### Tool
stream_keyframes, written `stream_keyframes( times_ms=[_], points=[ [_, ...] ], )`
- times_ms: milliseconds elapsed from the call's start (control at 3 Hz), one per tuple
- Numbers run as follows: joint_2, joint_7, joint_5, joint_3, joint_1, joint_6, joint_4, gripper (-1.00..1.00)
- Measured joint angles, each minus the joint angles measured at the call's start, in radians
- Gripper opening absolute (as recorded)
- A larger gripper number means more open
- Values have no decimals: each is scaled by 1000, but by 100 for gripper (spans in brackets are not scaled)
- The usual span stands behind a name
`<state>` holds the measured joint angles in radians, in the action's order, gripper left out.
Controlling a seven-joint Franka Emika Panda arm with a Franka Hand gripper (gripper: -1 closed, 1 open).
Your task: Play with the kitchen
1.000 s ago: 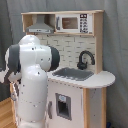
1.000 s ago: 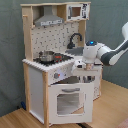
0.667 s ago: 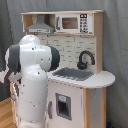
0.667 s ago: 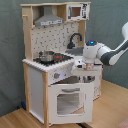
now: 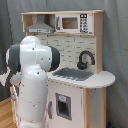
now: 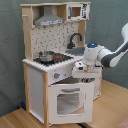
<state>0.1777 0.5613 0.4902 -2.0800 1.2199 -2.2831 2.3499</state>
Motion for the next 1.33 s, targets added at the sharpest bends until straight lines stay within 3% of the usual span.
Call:
stream_keyframes(
  times_ms=[333, 667, 1000, 1333],
  points=[
    [-9, 52, 0, 21, -1, -84, 19, -100],
    [-40, 54, -2, 20, -7, -179, 57, -100],
    [-80, 46, -7, 13, -18, -271, 76, -100],
    [-98, -26, -7, 1, -76, -307, 76, -100]
  ],
)
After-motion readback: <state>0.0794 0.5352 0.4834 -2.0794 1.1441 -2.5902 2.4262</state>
